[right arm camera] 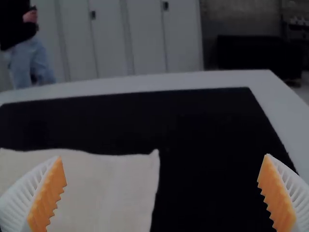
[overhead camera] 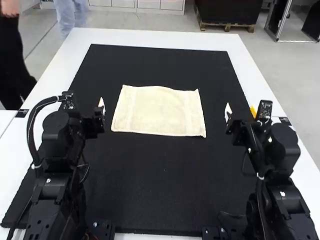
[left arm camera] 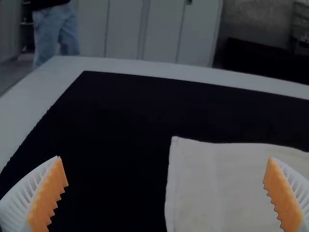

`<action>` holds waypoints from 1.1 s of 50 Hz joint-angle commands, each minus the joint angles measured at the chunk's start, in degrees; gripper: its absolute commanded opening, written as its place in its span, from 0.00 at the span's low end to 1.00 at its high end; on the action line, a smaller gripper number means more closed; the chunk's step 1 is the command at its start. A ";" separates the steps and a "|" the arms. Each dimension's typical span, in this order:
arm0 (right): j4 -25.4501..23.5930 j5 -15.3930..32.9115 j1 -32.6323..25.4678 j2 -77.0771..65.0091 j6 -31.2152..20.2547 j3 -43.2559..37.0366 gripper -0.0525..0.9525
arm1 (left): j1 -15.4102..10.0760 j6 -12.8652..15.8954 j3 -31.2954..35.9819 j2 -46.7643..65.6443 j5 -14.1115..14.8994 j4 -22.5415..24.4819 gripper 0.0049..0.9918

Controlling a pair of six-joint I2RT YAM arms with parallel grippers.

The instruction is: Fold the towel.

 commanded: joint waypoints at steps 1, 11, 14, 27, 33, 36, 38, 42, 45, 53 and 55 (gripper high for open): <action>1.96 0.83 -0.13 -0.27 -0.21 -0.32 0.97 | -0.97 0.04 -0.23 -0.86 0.57 1.15 0.97; 4.42 2.85 -0.30 -0.27 -1.97 -0.40 0.97 | -2.64 7.60 -0.14 -0.86 0.30 4.14 0.97; 5.39 3.29 -0.30 -0.18 -2.32 -0.40 0.96 | -3.17 7.77 -0.14 -0.86 0.22 4.05 0.97; 10.40 3.20 -0.30 2.80 -2.32 0.56 0.96 | -5.72 7.77 -0.23 -0.86 -2.51 4.58 0.97; 12.51 3.81 0.14 7.55 -2.32 2.41 0.96 | -6.07 5.31 1.09 -0.86 -2.42 9.85 0.97; 13.30 4.08 0.40 9.66 -2.32 3.11 0.96 | -6.07 5.31 2.67 -0.78 -2.07 9.50 0.97; 14.18 4.17 0.58 11.24 -2.32 3.46 0.96 | -6.07 5.31 3.37 -0.60 -1.89 9.68 0.97; 15.50 4.34 0.58 14.58 -2.14 5.13 0.96 | -6.07 5.31 3.73 0.45 -1.80 10.38 0.97; 15.67 4.34 0.58 16.95 -1.53 6.54 0.96 | -6.16 5.31 4.25 1.86 -1.80 11.08 0.97; 15.41 4.34 0.58 23.02 -1.26 10.67 0.96 | -5.98 5.31 9.26 8.80 -0.75 11.44 0.97; 15.32 4.34 0.58 24.42 -1.26 11.46 0.96 | -5.90 5.31 10.76 11.18 -0.49 11.44 0.97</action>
